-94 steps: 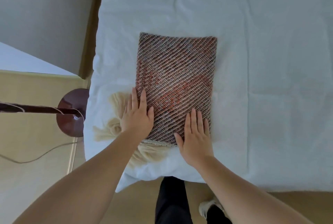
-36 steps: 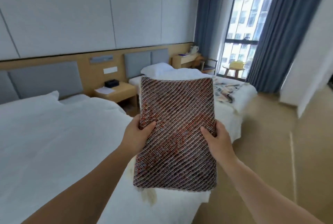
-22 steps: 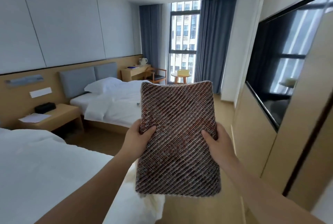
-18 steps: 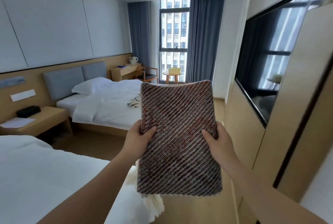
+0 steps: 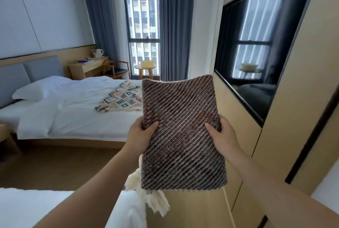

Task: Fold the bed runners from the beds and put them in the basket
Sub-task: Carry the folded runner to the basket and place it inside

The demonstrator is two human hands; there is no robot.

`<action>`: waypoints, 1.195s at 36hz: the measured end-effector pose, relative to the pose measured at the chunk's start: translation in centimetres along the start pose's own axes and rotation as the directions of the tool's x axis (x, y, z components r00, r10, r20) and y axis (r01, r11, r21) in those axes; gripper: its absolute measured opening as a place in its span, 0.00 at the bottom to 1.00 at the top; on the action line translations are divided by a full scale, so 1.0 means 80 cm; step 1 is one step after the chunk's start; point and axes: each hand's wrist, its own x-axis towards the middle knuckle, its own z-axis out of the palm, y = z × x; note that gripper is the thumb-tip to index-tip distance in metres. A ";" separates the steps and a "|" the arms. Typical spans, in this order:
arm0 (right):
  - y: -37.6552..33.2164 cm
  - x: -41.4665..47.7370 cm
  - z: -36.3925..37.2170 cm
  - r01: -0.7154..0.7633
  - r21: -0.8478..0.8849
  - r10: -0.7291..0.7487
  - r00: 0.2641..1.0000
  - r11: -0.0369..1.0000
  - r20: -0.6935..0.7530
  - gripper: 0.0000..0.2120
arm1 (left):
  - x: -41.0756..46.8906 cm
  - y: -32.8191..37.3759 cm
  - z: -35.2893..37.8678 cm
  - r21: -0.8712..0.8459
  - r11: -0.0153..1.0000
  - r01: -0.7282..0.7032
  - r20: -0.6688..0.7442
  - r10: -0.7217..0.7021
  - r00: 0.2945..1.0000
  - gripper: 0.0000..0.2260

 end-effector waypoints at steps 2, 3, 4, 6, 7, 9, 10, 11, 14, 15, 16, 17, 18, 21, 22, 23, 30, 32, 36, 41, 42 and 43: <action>0.005 0.029 0.019 -0.008 0.004 0.008 1.000 1.000 -0.011 0.17 | 0.037 -0.010 -0.004 -0.009 1.000 0.013 0.015 -0.013 1.000 0.10; 0.006 0.042 0.029 -0.013 0.006 0.013 1.000 1.000 -0.015 0.17 | 0.056 -0.015 -0.006 -0.010 1.000 0.025 0.022 -0.025 0.999 0.10; 0.008 0.055 0.039 -0.018 0.008 0.018 1.000 1.000 -0.021 0.18 | 0.074 -0.020 -0.009 -0.003 1.000 0.029 0.027 -0.029 0.999 0.10; 0.012 0.076 0.055 -0.028 0.010 0.028 0.999 1.000 -0.036 0.18 | 0.106 -0.029 -0.013 0.018 1.000 0.019 0.036 -0.020 0.999 0.09; 0.013 0.086 0.062 -0.034 0.012 0.034 0.998 0.999 -0.044 0.18 | 0.119 -0.032 -0.015 0.018 1.000 0.014 0.040 -0.014 0.999 0.09; 0.016 0.105 0.074 -0.039 0.002 0.039 0.998 0.999 -0.058 0.17 | 0.147 -0.038 -0.015 0.009 1.000 0.012 0.047 -0.012 0.999 0.07; 0.019 0.116 0.080 -0.045 -0.009 0.044 0.997 0.999 -0.067 0.17 | 0.160 -0.042 -0.015 0.013 1.000 0.010 0.056 -0.011 0.998 0.07; 0.021 0.127 0.085 -0.049 -0.019 0.048 0.996 0.999 -0.077 0.17 | 0.174 -0.046 -0.014 0.013 1.000 0.010 0.066 -0.011 0.998 0.06; 0.028 0.159 0.097 -0.051 -0.038 0.047 0.994 0.998 -0.100 0.16 | 0.213 -0.055 -0.007 0.005 1.000 0.006 0.085 -0.006 0.996 0.04; 0.031 0.169 0.100 -0.049 -0.040 0.044 0.993 0.998 -0.106 0.16 | 0.224 -0.056 -0.004 0.006 1.000 0.002 0.085 -0.002 0.996 0.04; 0.034 0.180 0.102 -0.046 -0.041 0.041 0.993 0.998 -0.109 0.16 | 0.236 -0.058 0.000 0.005 1.000 0.003 0.084 -0.003 0.996 0.04; 0.038 0.191 0.104 -0.043 -0.041 0.038 0.993 0.998 -0.112 0.15 | 0.247 -0.060 0.004 0.001 1.000 0.006 0.086 -0.006 0.996 0.05; 0.042 0.201 0.106 -0.039 -0.039 0.034 0.993 0.998 -0.114 0.15 | 0.258 -0.063 0.007 -0.007 1.000 0.009 0.093 -0.009 0.996 0.06; 0.055 0.238 0.110 -0.033 -0.029 0.029 0.993 0.999 -0.113 0.14 | 0.293 -0.071 0.021 -0.014 1.000 0.017 0.105 -0.016 0.994 0.10; 0.061 0.251 0.112 -0.033 -0.026 0.029 0.993 0.999 -0.113 0.14 | 0.306 -0.074 0.025 -0.008 1.000 0.019 0.102 -0.018 0.995 0.10; 0.068 0.265 0.114 -0.033 -0.025 0.030 0.993 0.999 -0.113 0.14 | 0.319 -0.076 0.030 -0.001 1.000 0.019 0.099 -0.019 0.995 0.09; 0.112 0.387 0.126 -0.029 -0.012 0.028 0.995 1.000 -0.099 0.17 | 0.432 -0.088 0.074 0.049 0.999 -0.006 0.074 0.003 0.997 0.10; 0.122 0.430 0.124 -0.013 0.007 0.013 0.997 1.000 -0.079 0.17 | 0.467 -0.087 0.092 0.041 0.999 -0.012 0.054 0.009 0.999 0.10; 0.131 0.518 0.117 0.002 0.054 -0.001 1.000 0.999 -0.028 0.14 | 0.538 -0.081 0.127 0.047 0.999 -0.025 0.025 0.024 0.999 0.10; 0.146 0.624 0.107 0.012 0.058 -0.014 1.000 0.998 0.025 0.16 | 0.619 -0.077 0.167 0.032 0.998 -0.046 -0.025 0.047 0.999 0.07; 0.150 0.640 0.107 0.015 0.055 -0.017 0.999 0.998 0.036 0.16 | 0.632 -0.077 0.174 0.044 0.997 -0.056 -0.034 0.058 0.998 0.07; 0.154 0.654 0.107 0.019 0.050 -0.021 0.999 0.999 0.046 0.16 | 0.646 -0.078 0.179 0.065 0.996 -0.065 -0.042 0.068 0.997 0.07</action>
